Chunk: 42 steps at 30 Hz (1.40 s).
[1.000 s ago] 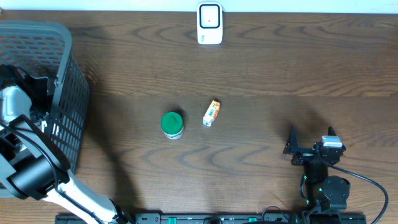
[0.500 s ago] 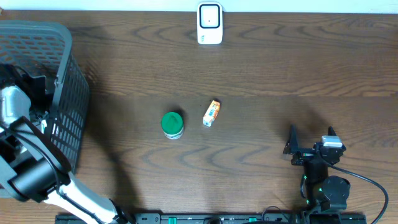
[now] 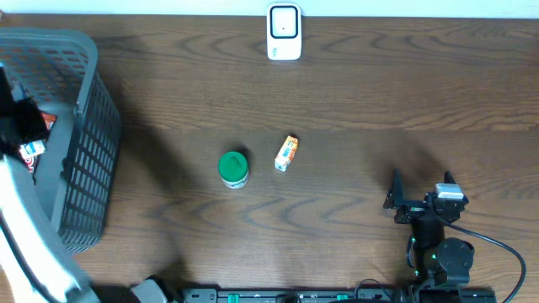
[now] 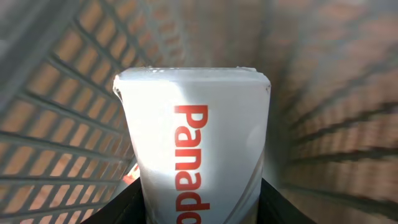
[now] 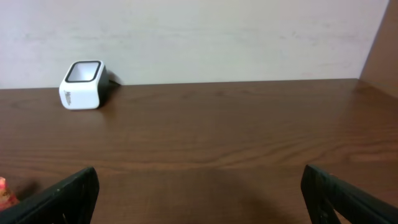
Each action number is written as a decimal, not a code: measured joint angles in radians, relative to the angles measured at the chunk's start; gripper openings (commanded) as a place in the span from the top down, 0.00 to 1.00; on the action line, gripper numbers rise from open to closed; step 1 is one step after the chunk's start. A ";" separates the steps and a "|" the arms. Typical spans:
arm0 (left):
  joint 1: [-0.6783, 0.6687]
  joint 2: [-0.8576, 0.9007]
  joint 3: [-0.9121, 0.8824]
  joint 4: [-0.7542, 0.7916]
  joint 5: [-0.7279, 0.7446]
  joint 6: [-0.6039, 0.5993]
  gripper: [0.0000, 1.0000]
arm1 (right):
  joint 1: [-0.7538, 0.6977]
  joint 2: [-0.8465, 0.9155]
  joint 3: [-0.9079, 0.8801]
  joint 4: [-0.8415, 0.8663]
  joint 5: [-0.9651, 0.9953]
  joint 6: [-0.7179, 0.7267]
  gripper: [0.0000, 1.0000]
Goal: Scan the item barcode
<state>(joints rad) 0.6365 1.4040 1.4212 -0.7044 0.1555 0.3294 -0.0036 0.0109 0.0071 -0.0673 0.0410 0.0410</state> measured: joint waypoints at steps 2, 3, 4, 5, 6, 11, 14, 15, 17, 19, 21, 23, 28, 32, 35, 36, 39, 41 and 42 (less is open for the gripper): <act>-0.014 -0.082 0.000 -0.018 0.061 -0.019 0.54 | 0.000 0.000 0.000 0.000 0.000 0.000 0.01; -0.027 -0.122 0.000 -0.028 0.100 -0.024 0.54 | 0.000 0.000 0.000 0.000 0.000 0.000 0.01; -0.045 -0.160 0.000 -0.037 0.140 -0.029 0.55 | 0.000 0.000 0.000 0.000 0.000 0.000 0.01; -0.066 -0.194 0.000 -0.047 0.180 -0.035 0.54 | 0.000 0.000 0.000 0.000 0.000 0.000 0.01; -0.090 -0.222 0.000 -0.057 0.217 -0.039 0.54 | 0.000 0.000 0.000 0.000 0.000 0.000 0.01; -0.269 -0.308 0.000 -0.136 0.349 -0.045 0.54 | 0.000 0.000 0.000 0.000 0.000 0.000 0.01; -0.377 -0.297 0.000 -0.175 0.382 -0.045 0.54 | 0.000 0.000 0.000 0.000 0.000 0.000 0.01; -0.414 -0.284 0.000 -0.182 0.391 -0.046 0.54 | 0.000 0.000 0.000 0.000 0.000 0.000 0.01; -0.468 -0.258 -0.001 -0.186 0.393 -0.045 0.54 | 0.000 0.000 0.000 0.000 0.000 0.000 0.01; -0.519 -0.220 -0.003 -0.195 0.376 -0.045 0.54 | 0.000 0.000 0.000 0.000 0.000 0.000 0.01; -0.561 -0.175 -0.005 -0.212 0.345 -0.045 0.54 | 0.000 0.000 0.000 0.000 0.000 0.000 0.01; -0.591 -0.119 -0.007 -0.229 0.306 -0.046 0.54 | 0.000 0.000 0.000 0.000 0.000 0.000 0.01; -0.618 0.048 -0.009 -0.267 0.234 -0.049 0.54 | 0.000 0.000 0.000 0.000 0.000 0.000 0.01; -0.619 0.192 -0.011 -0.266 0.213 -0.053 0.54 | 0.000 0.000 0.000 0.000 0.000 0.000 0.01; -0.619 0.309 -0.013 -0.256 0.203 -0.056 0.54 | 0.000 0.000 0.000 0.000 0.000 0.000 0.01; -0.619 0.333 -0.014 -0.253 0.203 -0.055 0.54 | 0.000 0.000 0.000 0.000 0.000 0.000 0.01; -0.619 0.420 -0.020 -0.237 0.181 -0.036 0.54 | 0.000 0.000 0.000 0.000 0.000 0.000 0.01; -0.620 0.463 -0.021 -0.227 0.150 -0.026 0.54 | 0.000 0.000 0.000 0.000 0.000 0.000 0.01; -0.620 0.480 -0.021 -0.222 0.133 -0.018 0.54 | 0.000 0.000 0.000 0.000 0.000 0.000 0.01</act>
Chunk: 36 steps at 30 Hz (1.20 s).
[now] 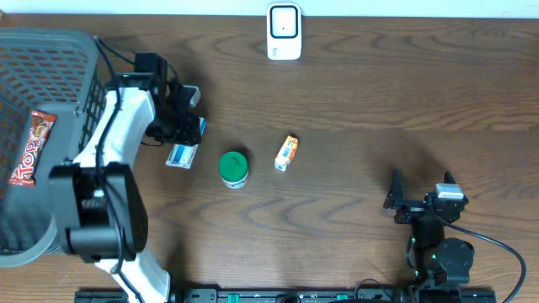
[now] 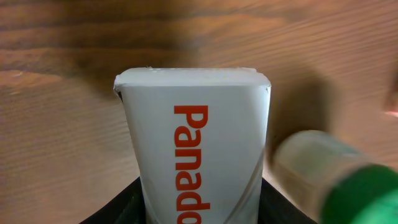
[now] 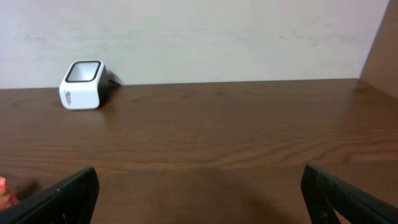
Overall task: Scan the item barcode
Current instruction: 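Lift the Panadol box out and set it beside the green-capped bottle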
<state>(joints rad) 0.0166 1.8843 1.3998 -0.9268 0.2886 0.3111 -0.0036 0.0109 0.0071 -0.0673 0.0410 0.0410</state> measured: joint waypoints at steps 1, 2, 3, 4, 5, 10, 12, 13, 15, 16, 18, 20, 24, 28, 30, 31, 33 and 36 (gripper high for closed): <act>0.000 0.015 -0.001 0.004 -0.014 0.008 0.54 | 0.000 0.000 0.000 0.000 0.000 0.000 0.01; 0.000 0.024 -0.001 0.006 -0.025 0.016 0.54 | 0.000 0.000 0.000 0.000 0.000 0.000 0.01; 0.000 0.029 -0.001 0.010 -0.032 0.024 0.54 | 0.000 0.000 0.000 0.000 0.000 0.000 0.01; 0.000 0.033 -0.001 0.016 -0.038 0.031 0.54 | 0.000 0.000 0.000 0.000 0.000 0.000 0.01; 0.000 0.035 -0.001 0.020 -0.043 0.034 0.54 | 0.000 0.000 0.000 0.000 0.000 0.000 0.01; 0.000 0.035 -0.001 0.061 -0.057 -0.047 0.54 | 0.000 0.000 0.000 0.000 0.000 0.000 0.01; 0.000 0.035 -0.001 0.072 -0.060 -0.154 0.54 | 0.000 0.000 0.000 0.000 0.000 0.000 0.01; 0.000 0.035 -0.001 0.072 -0.060 -0.217 0.54 | 0.000 0.000 0.000 0.000 0.000 0.000 0.01; 0.000 0.035 -0.001 0.072 -0.064 -0.380 0.54 | 0.000 0.000 0.000 0.000 0.000 0.000 0.01; -0.002 0.035 -0.003 0.074 -0.071 -0.478 0.54 | 0.000 0.000 0.000 0.000 0.000 0.000 0.01; -0.009 0.035 -0.019 0.081 -0.093 -0.655 0.54 | 0.000 0.000 0.000 0.000 0.000 0.000 0.01; -0.024 0.035 -0.045 0.082 -0.128 -0.831 0.40 | 0.000 0.000 0.000 0.000 0.000 0.000 0.01; -0.092 0.035 -0.103 0.092 -0.220 -1.135 0.10 | 0.000 0.000 0.000 0.000 0.000 0.000 0.01; -0.172 0.035 -0.119 0.101 -0.330 -1.304 0.06 | 0.000 0.000 0.000 0.000 0.000 0.000 0.01; -0.200 0.035 -0.119 0.108 -0.372 -1.341 0.06 | 0.000 0.000 0.000 0.000 0.000 0.000 0.01; -0.210 0.034 -0.119 0.111 -0.390 -1.355 0.06 | 0.000 0.000 0.000 0.000 0.000 0.000 0.01; -0.228 0.029 -0.119 0.114 -0.423 -1.366 0.06 | 0.000 0.000 0.000 0.000 0.000 0.000 0.01; -0.249 -0.008 -0.119 0.114 -0.464 -1.361 0.05 | 0.000 0.000 0.000 0.000 0.000 0.000 0.01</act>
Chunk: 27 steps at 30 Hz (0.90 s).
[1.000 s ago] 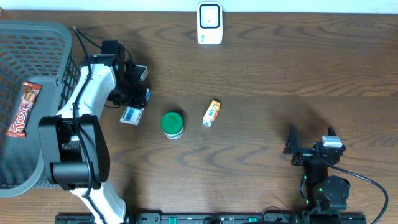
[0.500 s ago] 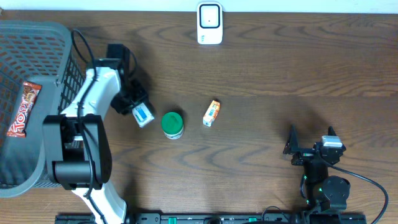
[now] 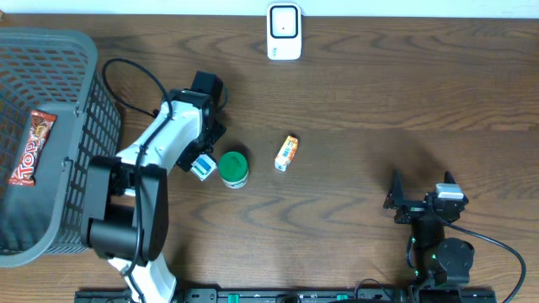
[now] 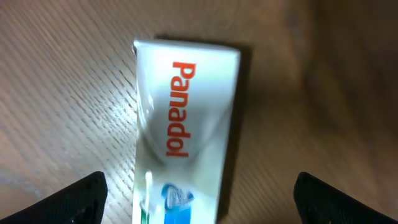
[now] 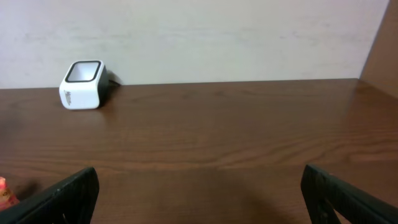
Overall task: Scan the item barcode
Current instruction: 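Lift the Panadol box out and set it beside the green-capped bottle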
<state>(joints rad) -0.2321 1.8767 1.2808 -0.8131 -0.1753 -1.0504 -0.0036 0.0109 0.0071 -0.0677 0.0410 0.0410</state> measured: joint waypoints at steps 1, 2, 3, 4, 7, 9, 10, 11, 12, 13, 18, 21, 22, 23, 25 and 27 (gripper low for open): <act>-0.006 -0.022 0.000 0.000 -0.014 0.001 0.05 | 0.000 0.000 0.000 0.000 0.000 0.000 0.01; -0.011 -0.051 0.000 0.000 -0.026 0.004 0.05 | 0.000 0.000 0.000 0.000 0.000 0.000 0.01; -0.015 -0.092 0.000 0.002 -0.039 0.009 0.05 | 0.000 0.000 0.000 0.000 0.000 0.000 0.01; -0.017 -0.129 0.000 0.007 -0.047 0.018 0.05 | 0.000 0.000 0.000 0.000 0.000 0.000 0.01; -0.018 -0.261 0.000 0.051 -0.068 0.078 0.05 | 0.000 0.000 0.000 0.000 0.000 0.000 0.01; -0.020 -0.369 0.001 0.108 -0.077 0.171 0.05 | 0.000 0.000 0.000 0.000 0.000 0.000 0.01; -0.022 -0.414 0.001 0.135 -0.081 0.220 0.05 | 0.000 0.000 0.000 0.000 0.000 0.000 0.01; -0.026 -0.460 0.001 0.161 -0.086 0.274 0.05 | 0.000 0.000 0.000 0.000 0.000 0.000 0.01; -0.031 -0.515 0.002 0.183 -0.088 0.335 0.05 | 0.000 0.000 0.000 0.000 0.000 0.000 0.01; -0.034 -0.562 0.002 0.200 -0.093 0.386 0.05 | 0.000 0.000 0.000 0.000 0.000 0.000 0.01; 0.000 -0.780 0.007 0.257 -0.174 0.543 0.01 | 0.000 0.000 0.000 0.000 0.000 0.000 0.01; 0.109 -0.896 0.026 0.275 -0.253 0.585 0.01 | 0.000 0.000 0.000 0.000 0.000 0.000 0.01; 0.163 -0.925 0.034 0.277 -0.273 0.592 0.01 | 0.000 0.000 0.000 0.000 0.000 0.000 0.01; 0.211 -0.947 0.041 0.278 -0.288 0.600 0.01 | 0.000 0.000 0.000 0.000 0.000 0.000 0.01; 0.318 -0.982 0.050 0.278 -0.306 0.608 0.01 | 0.000 0.000 0.000 0.000 0.000 0.000 0.01; 0.428 -0.998 0.055 0.278 -0.308 0.612 0.02 | 0.000 0.000 0.000 0.000 0.000 0.000 0.01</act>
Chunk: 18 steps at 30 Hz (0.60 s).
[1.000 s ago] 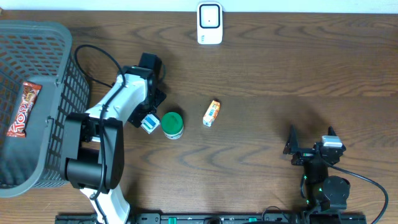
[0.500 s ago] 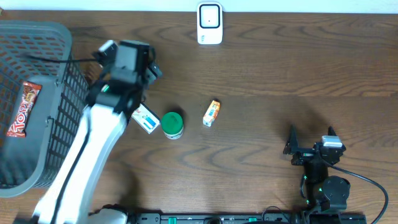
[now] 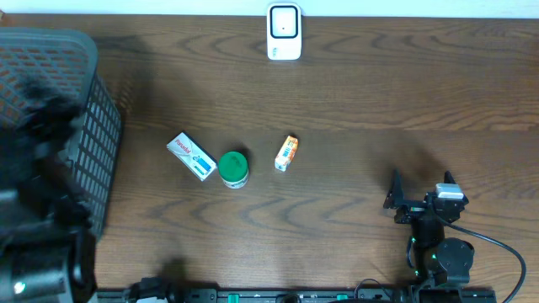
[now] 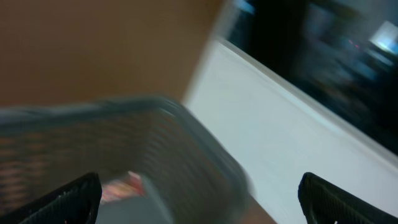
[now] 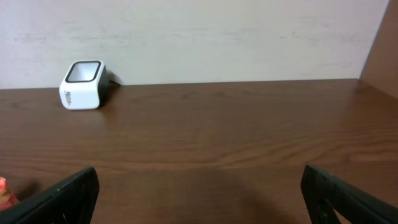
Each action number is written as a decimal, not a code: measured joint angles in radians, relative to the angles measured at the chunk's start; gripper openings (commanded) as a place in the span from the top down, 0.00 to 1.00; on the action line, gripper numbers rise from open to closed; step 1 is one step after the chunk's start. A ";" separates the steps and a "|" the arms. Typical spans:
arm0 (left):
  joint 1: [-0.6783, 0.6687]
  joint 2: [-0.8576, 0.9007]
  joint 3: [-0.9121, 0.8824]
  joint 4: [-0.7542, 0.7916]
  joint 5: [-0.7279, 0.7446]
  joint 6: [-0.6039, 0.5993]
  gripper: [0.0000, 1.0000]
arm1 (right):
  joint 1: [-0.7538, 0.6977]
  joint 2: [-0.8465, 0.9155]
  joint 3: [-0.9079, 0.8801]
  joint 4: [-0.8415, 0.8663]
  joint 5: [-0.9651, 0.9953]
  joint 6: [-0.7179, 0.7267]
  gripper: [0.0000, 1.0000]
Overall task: Scan the item barcode
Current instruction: 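Lift the Panadol box out and set it beside the green-capped bottle, then reach the left gripper back into the basket and grasp the Top bar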
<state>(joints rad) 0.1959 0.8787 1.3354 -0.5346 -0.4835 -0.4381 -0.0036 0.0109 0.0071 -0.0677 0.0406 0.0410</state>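
A white Panadol box (image 3: 190,156) lies flat on the table, just left of a green-lidded jar (image 3: 233,168). A small orange box (image 3: 287,153) lies to the jar's right. The white scanner (image 3: 284,32) stands at the far edge and shows in the right wrist view as the scanner (image 5: 82,84). My left arm (image 3: 38,194) is a blur over the basket at the left. The left gripper (image 4: 200,202) is open and empty, with the basket rim (image 4: 186,121) in front of it. My right gripper (image 5: 202,199) is open and empty near the front right.
The grey mesh basket (image 3: 93,135) fills the left end of the table. A red wrapper (image 4: 121,186) shows blurred inside it. The right arm's base and cable (image 3: 446,252) sit at the front right edge.
My left gripper was open right above the Panadol box beside the jar. Now the arm is over the basket at the left. The box lies alone on the table.
My left gripper was shut on the Panadol box inside the basket. Then it held the box over the table near the green jar. Then it was open with the box lying beside the jar. Now it is back at the basket. The right arm stayed still.
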 measured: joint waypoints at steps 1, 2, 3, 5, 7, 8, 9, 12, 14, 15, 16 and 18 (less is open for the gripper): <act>0.055 0.000 0.000 0.000 0.010 0.002 0.02 | 0.000 0.000 0.000 0.000 0.000 0.000 0.01; 0.107 0.006 0.000 -0.003 0.025 0.002 0.02 | 0.000 0.000 0.000 0.000 0.000 0.000 0.01; 0.163 0.017 0.000 -0.005 0.048 0.004 0.02 | 0.000 0.000 0.000 0.000 0.000 0.000 0.01; 0.262 0.050 0.000 -0.014 0.094 0.008 0.02 | 0.000 0.000 0.000 0.000 0.000 0.000 0.01; 0.356 0.097 0.001 -0.034 0.153 0.019 0.02 | 0.000 0.000 0.000 0.000 0.000 0.000 0.01; 0.401 0.131 0.001 -0.051 0.190 0.030 0.02 | 0.000 0.000 0.000 0.000 0.000 0.000 0.01; 0.440 0.162 0.001 -0.069 0.219 0.047 0.02 | 0.000 0.000 0.000 0.000 0.000 0.000 0.01; 0.528 0.283 0.000 -0.123 0.305 0.142 0.02 | 0.000 0.000 0.000 0.000 0.000 0.000 0.01; 0.559 0.380 0.000 -0.143 0.347 0.249 0.02 | 0.000 0.000 0.000 0.000 0.000 0.000 0.01; 0.567 0.429 0.000 -0.150 0.372 0.317 0.02 | 0.000 0.000 0.000 0.001 0.000 0.000 0.01; 0.568 0.470 0.000 -0.157 0.392 0.376 0.02 | 0.000 0.000 0.000 0.001 0.000 0.000 0.01; 0.569 0.557 0.000 -0.166 0.436 0.486 0.02 | 0.000 0.000 0.000 0.001 0.000 0.000 0.01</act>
<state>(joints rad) 0.7647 1.4361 1.3357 -0.7002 -0.0475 0.0483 -0.0036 0.0109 0.0071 -0.0669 0.0410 0.0406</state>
